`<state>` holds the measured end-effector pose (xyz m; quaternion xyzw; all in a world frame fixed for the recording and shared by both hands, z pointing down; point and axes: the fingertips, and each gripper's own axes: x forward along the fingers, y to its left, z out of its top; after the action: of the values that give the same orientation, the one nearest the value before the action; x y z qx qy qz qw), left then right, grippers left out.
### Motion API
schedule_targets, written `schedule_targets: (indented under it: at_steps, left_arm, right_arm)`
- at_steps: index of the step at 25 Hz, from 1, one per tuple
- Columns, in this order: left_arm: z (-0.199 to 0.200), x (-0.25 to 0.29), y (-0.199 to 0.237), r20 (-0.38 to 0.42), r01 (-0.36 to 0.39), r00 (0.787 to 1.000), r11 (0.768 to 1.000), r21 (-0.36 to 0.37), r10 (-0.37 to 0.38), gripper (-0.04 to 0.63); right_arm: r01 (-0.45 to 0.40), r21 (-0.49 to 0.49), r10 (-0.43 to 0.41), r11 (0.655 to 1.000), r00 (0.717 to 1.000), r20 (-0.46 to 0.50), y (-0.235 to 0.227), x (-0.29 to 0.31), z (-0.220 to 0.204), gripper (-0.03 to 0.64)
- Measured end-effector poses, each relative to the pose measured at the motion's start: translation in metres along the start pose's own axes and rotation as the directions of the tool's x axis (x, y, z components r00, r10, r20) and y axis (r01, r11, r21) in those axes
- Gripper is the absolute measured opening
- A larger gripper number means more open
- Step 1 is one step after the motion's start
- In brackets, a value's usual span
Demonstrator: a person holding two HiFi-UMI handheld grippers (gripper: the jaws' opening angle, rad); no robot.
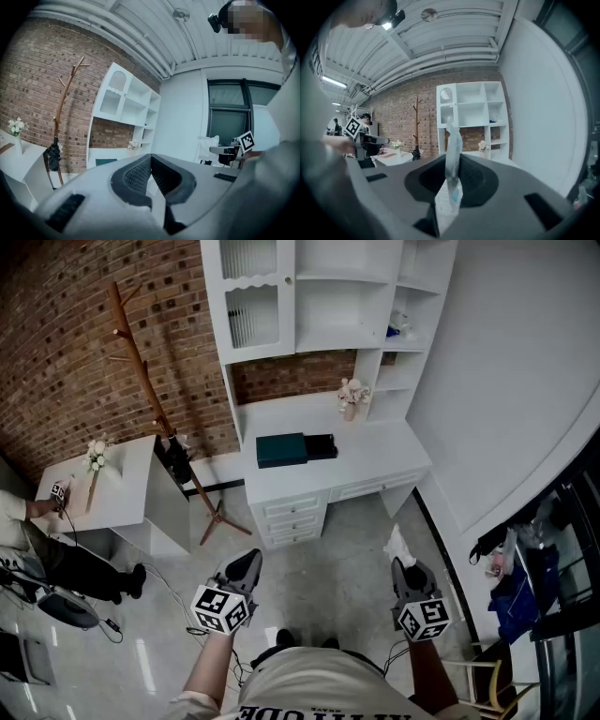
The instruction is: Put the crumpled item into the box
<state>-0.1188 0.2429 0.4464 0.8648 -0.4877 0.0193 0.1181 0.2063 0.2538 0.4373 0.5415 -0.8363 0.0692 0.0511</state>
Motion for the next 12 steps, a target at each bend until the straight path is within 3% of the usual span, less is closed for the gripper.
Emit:
schedule_targets:
  at_steps: [12]
  left_arm:
    - [-0.0009,-0.0017,0.0064,-0.001,0.016,1.000,1.000,-0.006,-0.016,0.025]
  right_arm:
    - [0.016,0.005,-0.016,1.000,1.000,0.006,0.0082,0.0019,0.0023,0.072]
